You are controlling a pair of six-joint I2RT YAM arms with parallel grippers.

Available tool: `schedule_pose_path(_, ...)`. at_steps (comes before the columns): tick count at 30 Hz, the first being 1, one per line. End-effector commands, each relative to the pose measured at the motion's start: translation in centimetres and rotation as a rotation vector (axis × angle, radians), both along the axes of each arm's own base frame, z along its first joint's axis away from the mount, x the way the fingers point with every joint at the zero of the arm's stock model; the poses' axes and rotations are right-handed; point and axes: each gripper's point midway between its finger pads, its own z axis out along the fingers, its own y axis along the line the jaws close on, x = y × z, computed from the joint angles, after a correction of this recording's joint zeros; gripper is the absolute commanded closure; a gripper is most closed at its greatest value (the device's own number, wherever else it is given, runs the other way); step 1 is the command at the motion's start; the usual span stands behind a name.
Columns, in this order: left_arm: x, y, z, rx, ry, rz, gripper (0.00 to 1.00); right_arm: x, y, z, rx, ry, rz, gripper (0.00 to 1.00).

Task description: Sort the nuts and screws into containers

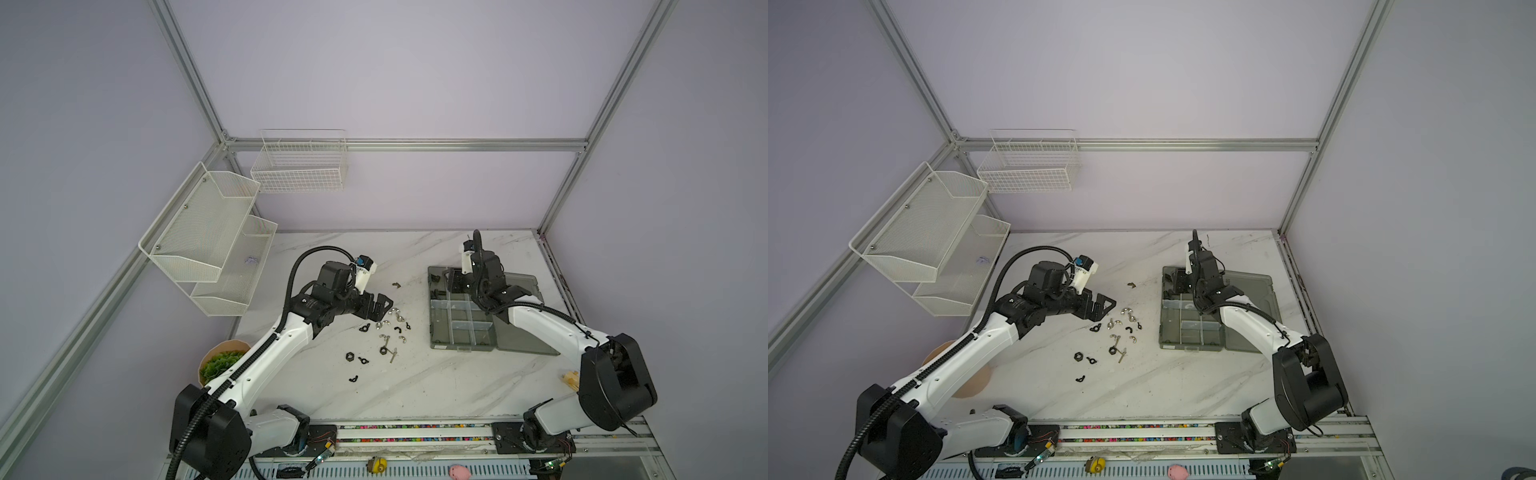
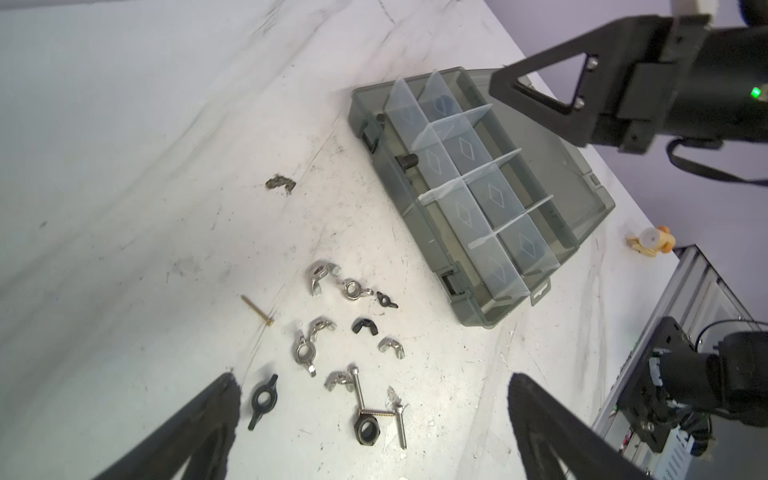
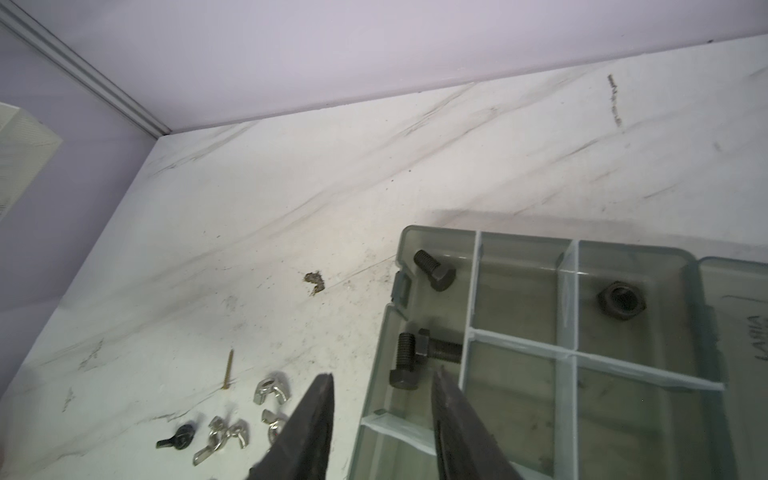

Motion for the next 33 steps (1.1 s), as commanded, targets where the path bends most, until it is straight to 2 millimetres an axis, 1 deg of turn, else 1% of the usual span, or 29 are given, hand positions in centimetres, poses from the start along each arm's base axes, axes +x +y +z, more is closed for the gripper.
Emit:
schedule_pose_path(1, -2.6, 2.1, -1.5, -0.061, 0.12, 0.16, 0.0, -1.5, 3.3, 0.6, 0.062, -0.03, 0.032, 0.57)
schedule_pose_path(3, -3.8, 3.0, -1.4, -0.086, 0.134, 0.206, 0.0, -2.8, 5.7, 0.3, 0.071, -0.037, 0.081, 0.57)
schedule_pose_path(6, -5.4, 5.7, -1.0, -0.059, 0.155, 0.338, 0.0, -4.9, 9.5, -1.0, 0.088, -0.038, 0.175, 0.57)
schedule_pose_path(7, -5.9, 6.7, -1.0, -0.038, 0.164, 0.381, 0.01, -5.6, 10.7, -1.7, 0.087, -0.031, 0.207, 0.57)
schedule_pose_path(10, -7.5, 8.7, -2.2, 0.024, 0.241, 0.48, 0.0, -7.4, 14.0, -3.9, 0.056, -0.013, 0.293, 0.57)
schedule_pose_path(12, -8.5, 9.1, -2.9, 0.047, 0.303, 0.504, 0.0, -8.7, 16.0, -5.0, 0.033, -0.011, 0.342, 0.57)
schedule_pose_path(16, -10.4, 8.5, -3.6, 0.031, 0.437, 0.494, 0.01, -11.9, 21.1, -6.5, 0.025, -0.021, 0.479, 0.57)
schedule_pose_path(18, -11.6, 8.7, -3.3, 0.026, 0.458, 0.485, 0.0, -13.3, 23.4, -8.0, 0.002, -0.004, 0.535, 0.57)
schedule_pose_path(20, -13.2, 9.6, -2.2, 0.029, 0.444, 0.495, 0.0, -14.8, 25.5, -9.7, -0.041, 0.015, 0.588, 0.58)
schedule_pose_path(21, -13.8, 10.2, -1.8, 0.028, 0.43, 0.508, 0.0, -15.3, 26.3, -9.8, -0.058, 0.004, 0.603, 0.59)
schedule_pose_path(23, -14.8, 11.1, -0.9, 0.008, 0.394, 0.531, 0.0, -16.5, 27.8, -10.2, -0.072, -0.012, 0.632, 0.59)
schedule_pose_path(24, -15.1, 11.3, -0.7, 0.0, 0.387, 0.537, 0.01, -16.7, 28.2, -10.3, -0.072, -0.011, 0.641, 0.59)
schedule_pose_path(26, -15.3, 11.2, -0.8, -0.014, 0.394, 0.54, 0.0, -17.1, 29.0, -11.1, -0.087, 0.006, 0.661, 0.59)
schedule_pose_path(30, -15.0, 11.1, -0.5, -0.024, 0.389, 0.545, 0.0, -17.5, 29.4, -12.9, -0.179, 0.032, 0.677, 0.59)
schedule_pose_path(33, -14.8, 11.5, 0.2, -0.024, 0.348, 0.559, 0.0, -18.0, 29.6, -13.6, -0.254, 0.026, 0.672, 0.58)
